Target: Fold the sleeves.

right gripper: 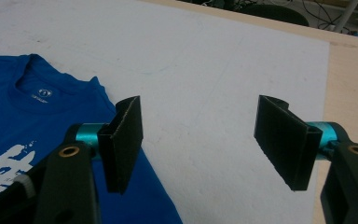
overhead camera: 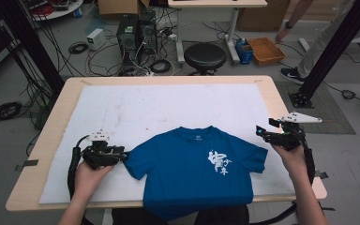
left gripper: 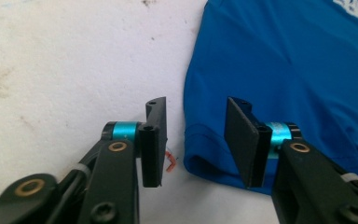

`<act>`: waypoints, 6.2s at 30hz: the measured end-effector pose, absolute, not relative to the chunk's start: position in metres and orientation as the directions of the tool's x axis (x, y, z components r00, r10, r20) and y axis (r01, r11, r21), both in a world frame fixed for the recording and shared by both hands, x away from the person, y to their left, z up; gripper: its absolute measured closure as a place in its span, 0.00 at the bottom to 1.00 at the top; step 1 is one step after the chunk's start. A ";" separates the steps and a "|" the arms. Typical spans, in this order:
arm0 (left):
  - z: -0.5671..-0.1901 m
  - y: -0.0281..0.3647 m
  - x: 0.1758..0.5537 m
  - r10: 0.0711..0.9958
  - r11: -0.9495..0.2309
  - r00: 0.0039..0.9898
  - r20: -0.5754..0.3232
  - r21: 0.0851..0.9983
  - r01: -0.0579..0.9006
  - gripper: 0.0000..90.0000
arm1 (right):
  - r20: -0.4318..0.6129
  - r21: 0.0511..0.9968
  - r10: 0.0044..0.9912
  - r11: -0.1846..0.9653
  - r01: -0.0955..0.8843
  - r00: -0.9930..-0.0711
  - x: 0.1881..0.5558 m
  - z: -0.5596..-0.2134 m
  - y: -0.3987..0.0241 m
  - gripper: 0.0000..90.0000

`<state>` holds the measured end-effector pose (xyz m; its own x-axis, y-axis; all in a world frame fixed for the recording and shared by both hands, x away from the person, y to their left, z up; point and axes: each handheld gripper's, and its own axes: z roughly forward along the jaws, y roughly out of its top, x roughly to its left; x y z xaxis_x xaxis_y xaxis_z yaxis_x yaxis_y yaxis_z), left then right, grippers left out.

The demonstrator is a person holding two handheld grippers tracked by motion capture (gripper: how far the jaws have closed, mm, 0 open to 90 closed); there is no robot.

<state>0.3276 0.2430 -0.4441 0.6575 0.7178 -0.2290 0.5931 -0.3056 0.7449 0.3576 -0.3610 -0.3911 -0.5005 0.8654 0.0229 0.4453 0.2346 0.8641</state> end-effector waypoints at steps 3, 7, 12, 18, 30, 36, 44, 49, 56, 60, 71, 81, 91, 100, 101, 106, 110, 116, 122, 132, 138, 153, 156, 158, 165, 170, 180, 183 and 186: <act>-0.444 0.243 0.327 0.713 -0.306 0.661 -0.235 0.743 0.595 0.76 | 0.022 0.864 0.866 0.235 0.445 -0.500 0.358 -0.391 -0.361 0.36; -0.443 0.242 0.325 0.699 -0.300 0.670 -0.251 0.747 0.593 0.92 | 0.022 0.864 0.866 0.235 0.445 -0.500 0.358 -0.391 -0.361 0.36; -0.438 0.240 0.324 0.675 -0.270 0.677 -0.292 0.756 0.596 0.97 | 0.024 0.864 0.867 0.232 0.446 -0.498 0.357 -0.391 -0.361 0.36; -0.416 0.225 0.320 0.613 -0.218 0.712 -0.343 0.792 0.569 0.97 | 0.022 0.866 0.868 0.231 0.443 -0.496 0.357 -0.391 -0.362 0.36; -0.394 0.159 0.318 0.457 -0.199 0.791 -0.407 0.820 0.537 0.97 | 0.023 0.866 0.868 0.231 0.443 -0.497 0.357 -0.390 -0.362 0.36; -0.399 0.142 0.325 0.438 -0.162 0.770 -0.463 0.802 0.574 0.97 | 0.021 0.866 0.867 0.233 0.443 -0.497 0.357 -0.390 -0.362 0.36; -0.409 0.115 0.332 0.429 -0.178 0.770 -0.472 0.792 0.584 0.97 | 0.022 0.866 0.869 0.230 0.444 -0.493 0.357 -0.391 -0.364 0.36; -0.417 0.098 0.336 0.440 -0.212 0.775 -0.453 0.787 0.580 0.97 | 0.023 0.865 0.869 0.231 0.445 -0.495 0.357 -0.391 -0.363 0.36; -0.426 0.088 0.342 0.473 -0.229 0.779 -0.411 0.797 0.559 0.81 | 0.019 0.864 0.868 0.236 0.445 -0.497 0.357 -0.392 -0.362 0.36; -0.422 0.096 0.342 0.498 -0.196 0.782 -0.375 0.830 0.523 0.56 | 0.023 0.862 0.867 0.235 0.449 -0.498 0.357 -0.392 -0.363 0.36; -0.400 0.183 0.333 0.671 -0.145 0.714 -0.198 0.910 0.388 0.45 | 0.056 0.846 0.876 0.214 0.489 -0.480 0.347 -0.400 -0.377 0.44; -0.401 0.240 0.333 0.760 -0.108 0.629 -0.164 0.922 0.371 0.45 | 0.120 0.783 0.871 0.211 0.585 -0.476 0.340 -0.421 -0.391 0.60; -0.405 0.253 0.334 0.786 -0.093 0.596 -0.168 0.920 0.382 0.45 | 0.169 0.698 0.851 0.252 0.670 -0.497 0.345 -0.440 -0.392 0.72; -0.405 0.251 0.334 0.780 -0.095 0.603 -0.167 0.921 0.379 0.45 | 0.162 0.681 0.840 0.285 0.675 -0.518 0.343 -0.440 -0.391 0.97; -0.405 0.251 0.334 0.780 -0.094 0.602 -0.168 0.921 0.379 0.45 | 0.163 0.684 0.836 0.287 0.671 -0.524 0.343 -0.439 -0.392 0.98; -0.405 0.252 0.334 0.780 -0.087 0.601 -0.173 0.922 0.378 0.45 | 0.193 0.713 0.816 0.265 0.649 -0.545 0.339 -0.428 -0.393 0.99; -0.404 0.252 0.335 0.779 -0.083 0.602 -0.175 0.923 0.376 0.45 | 0.220 0.738 0.786 0.253 0.625 -0.578 0.335 -0.415 -0.390 0.99; -0.404 0.250 0.335 0.774 -0.082 0.607 -0.180 0.922 0.378 0.45 | 0.194 0.760 0.743 0.299 0.577 -0.641 0.329 -0.397 -0.368 0.99; -0.401 0.248 0.335 0.770 -0.081 0.611 -0.183 0.922 0.379 0.45 | 0.169 0.774 0.711 0.333 0.538 -0.683 0.325 -0.382 -0.337 0.99; -0.400 0.245 0.336 0.763 -0.084 0.620 -0.185 0.922 0.379 0.45 | 0.128 0.774 0.693 0.378 0.509 -0.710 0.325 -0.373 -0.294 0.99; -0.401 0.242 0.337 0.758 -0.089 0.625 -0.185 0.920 0.381 0.45 | 0.107 0.769 0.696 0.394 0.503 -0.709 0.326 -0.374 -0.272 0.99; -0.403 0.233 0.338 0.746 -0.106 0.639 -0.187 0.914 0.391 0.45 | 0.070 0.752 0.703 0.429 0.500 -0.708 0.332 -0.390 -0.226 0.95; -0.404 0.231 0.338 0.744 -0.112 0.642 -0.185 0.913 0.393 0.45 | 0.075 0.749 0.696 0.433 0.501 -0.714 0.333 -0.394 -0.217 0.90; -0.405 0.231 0.338 0.742 -0.113 0.644 -0.186 0.912 0.394 0.45 | 0.076 0.759 0.692 0.427 0.492 -0.718 0.333 -0.394 -0.215 0.89; -0.406 0.230 0.338 0.742 -0.122 0.645 -0.181 0.910 0.395 0.45 | 0.075 0.802 0.739 0.354 0.481 -0.669 0.319 -0.385 -0.249 0.83; -0.406 0.228 0.338 0.741 -0.125 0.646 -0.181 0.908 0.399 0.45 | 0.081 0.812 0.783 0.307 0.497 -0.616 0.292 -0.389 -0.282 0.79; -0.407 0.222 0.339 0.734 -0.137 0.656 -0.178 0.906 0.399 0.45 | 0.132 0.784 0.825 0.252 0.568 -0.549 0.274 -0.410 -0.299 0.74; -0.407 0.221 0.338 0.731 -0.135 0.657 -0.181 0.906 0.400 0.45 | 0.138 0.762 0.821 0.269 0.590 -0.553 0.278 -0.417 -0.297 0.83; -0.408 0.222 0.338 0.733 -0.140 0.656 -0.181 0.904 0.405 0.45 | 0.125 0.760 0.802 0.301 0.576 -0.584 0.279 -0.420 -0.294 0.96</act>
